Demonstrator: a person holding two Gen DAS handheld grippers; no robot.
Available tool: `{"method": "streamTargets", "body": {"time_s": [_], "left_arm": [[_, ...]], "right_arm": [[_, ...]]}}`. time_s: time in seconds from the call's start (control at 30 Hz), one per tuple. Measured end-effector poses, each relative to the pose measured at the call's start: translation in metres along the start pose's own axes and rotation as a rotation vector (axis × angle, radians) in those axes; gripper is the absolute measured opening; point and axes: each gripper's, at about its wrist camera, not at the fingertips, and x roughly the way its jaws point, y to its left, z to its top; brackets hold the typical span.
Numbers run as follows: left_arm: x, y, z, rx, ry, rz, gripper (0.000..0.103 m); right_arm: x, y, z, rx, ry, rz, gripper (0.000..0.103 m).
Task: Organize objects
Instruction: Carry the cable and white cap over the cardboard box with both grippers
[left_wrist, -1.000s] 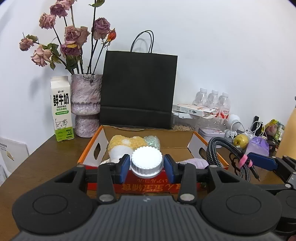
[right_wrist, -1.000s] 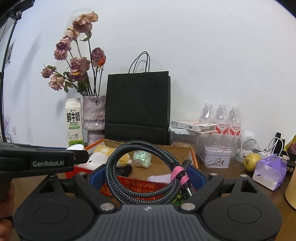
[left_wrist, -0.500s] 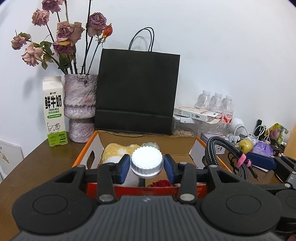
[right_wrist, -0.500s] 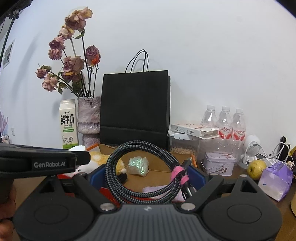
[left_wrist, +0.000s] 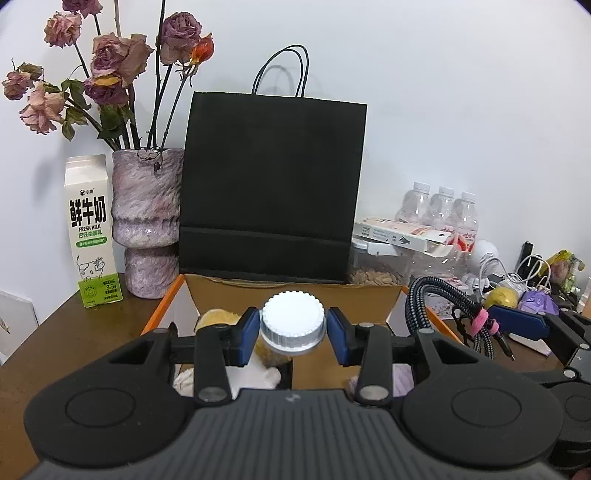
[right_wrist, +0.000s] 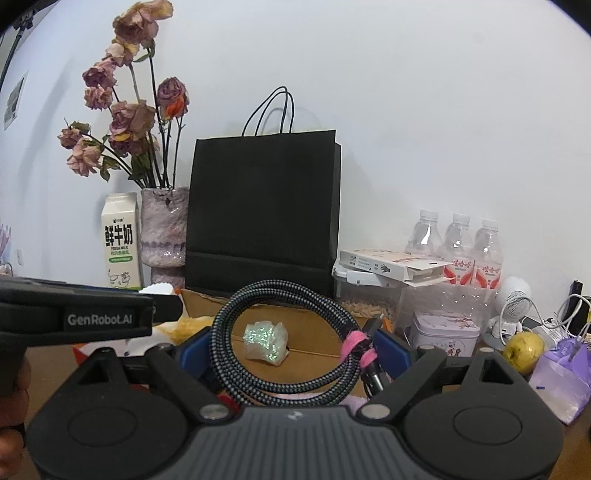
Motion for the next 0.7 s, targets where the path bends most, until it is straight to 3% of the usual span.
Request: {"method": "streamTargets", "body": {"time_s": [0.7], "left_arm": [[0.066, 0.012, 0.013, 0.022, 0.042, 0.027, 0.041]], "right_arm": [[0.071, -0.006, 0.002, -0.034, 0.052, -0.006, 0.090]]}}
